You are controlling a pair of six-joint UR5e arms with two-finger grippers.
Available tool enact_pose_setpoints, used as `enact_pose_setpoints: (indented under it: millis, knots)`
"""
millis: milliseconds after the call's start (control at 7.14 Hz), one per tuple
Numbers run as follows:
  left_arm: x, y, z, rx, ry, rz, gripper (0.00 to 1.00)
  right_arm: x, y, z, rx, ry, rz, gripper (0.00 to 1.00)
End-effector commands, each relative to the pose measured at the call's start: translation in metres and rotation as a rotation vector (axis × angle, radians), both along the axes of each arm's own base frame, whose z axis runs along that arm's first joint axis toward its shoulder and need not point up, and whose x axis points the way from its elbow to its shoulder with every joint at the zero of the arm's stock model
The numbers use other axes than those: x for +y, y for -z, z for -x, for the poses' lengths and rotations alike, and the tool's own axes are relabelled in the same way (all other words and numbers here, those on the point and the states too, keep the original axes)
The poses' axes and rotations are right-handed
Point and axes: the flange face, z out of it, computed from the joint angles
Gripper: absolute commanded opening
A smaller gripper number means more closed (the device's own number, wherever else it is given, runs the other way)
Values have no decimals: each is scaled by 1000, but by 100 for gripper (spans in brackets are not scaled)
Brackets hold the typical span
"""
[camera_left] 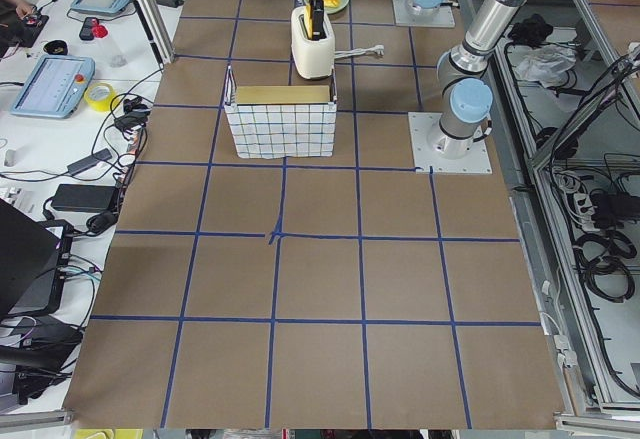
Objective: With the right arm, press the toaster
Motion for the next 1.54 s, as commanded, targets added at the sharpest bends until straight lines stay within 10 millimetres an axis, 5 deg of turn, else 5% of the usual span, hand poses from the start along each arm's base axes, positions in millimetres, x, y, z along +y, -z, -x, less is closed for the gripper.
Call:
enact_pose_setpoints:
  millis: [0,700,1120,1400]
  knots:
    - [0,0,0,-2,0,0,100,-2,7,1,3,-2,4,0]
    - [0,0,0,0,0,0,100,0,15,0,12,6,22,0]
    - [0,0,0,-2,0,0,100,5,-35,4,96,130,-22,0]
    - [0,0,0,0,0,0,100,2,-91,9,242,158,17,0]
